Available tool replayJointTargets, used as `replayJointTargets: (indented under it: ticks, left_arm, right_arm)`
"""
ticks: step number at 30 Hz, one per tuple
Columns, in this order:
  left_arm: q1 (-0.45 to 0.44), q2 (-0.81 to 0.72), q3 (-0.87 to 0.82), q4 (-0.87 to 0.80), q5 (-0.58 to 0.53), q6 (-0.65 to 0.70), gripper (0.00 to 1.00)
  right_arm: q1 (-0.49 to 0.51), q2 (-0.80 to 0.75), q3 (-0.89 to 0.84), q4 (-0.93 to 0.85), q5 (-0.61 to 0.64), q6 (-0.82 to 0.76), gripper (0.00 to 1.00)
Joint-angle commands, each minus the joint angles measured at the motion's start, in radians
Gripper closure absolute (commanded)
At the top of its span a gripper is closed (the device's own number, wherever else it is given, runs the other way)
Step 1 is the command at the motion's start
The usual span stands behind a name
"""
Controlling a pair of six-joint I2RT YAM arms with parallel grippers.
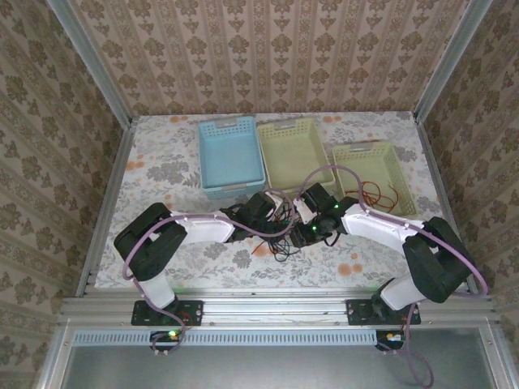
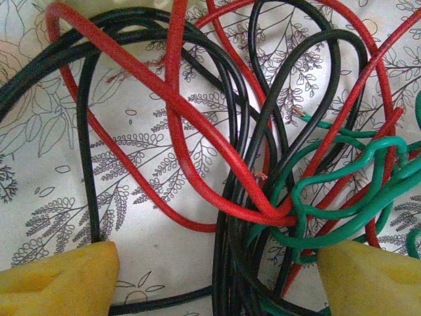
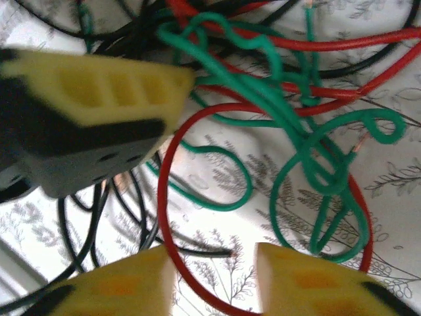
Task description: Untangle the cables
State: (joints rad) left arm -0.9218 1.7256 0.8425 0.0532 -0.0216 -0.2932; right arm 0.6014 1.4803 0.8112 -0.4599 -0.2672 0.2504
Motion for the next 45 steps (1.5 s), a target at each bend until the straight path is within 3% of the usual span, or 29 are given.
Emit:
replayJointTargets:
  ticks: [1,3,8,17,29,32,39,45]
  left_arm:
    - [0.004,-0.006,0.002,-0.035,0.034,0.002,0.20]
    - [0.003,-0.006,0.000,-0.036,0.034,0.002,0.20]
    - [0.005,0.003,-0.002,-0.038,0.030,0.002,0.20]
    - [0.003,0.029,-0.005,-0.042,0.026,-0.001,0.20]
    - [0.002,0.043,-0.011,-0.048,0.022,-0.007,0.20]
    - [0.003,0.043,-0.010,-0.050,0.021,-0.006,0.20]
    - [0.001,0.042,-0.006,-0.052,0.022,-0.002,0.20]
    - [-0.002,0.045,0.003,-0.053,0.018,-0.002,0.20]
  right_arm:
    - [0.003,0.001,0.013,0.037,0.076,0.006,0.82]
    - [0.001,-0.025,0.003,0.052,0.123,0.015,0.92]
    - [-0.028,-0.168,-0.009,0.063,0.220,0.043,1.00]
    - [-0.111,-0.480,0.063,0.076,0.535,0.082,1.00]
    - [-0.261,-0.693,0.125,0.224,0.708,0.142,1.00]
    - [-0.312,-0.700,0.136,0.252,0.673,0.149,1.00]
    - [-0.356,-0.629,0.180,0.221,0.440,0.154,1.00]
    - [-0.366,-0.621,0.150,0.224,0.495,0.202,1.00]
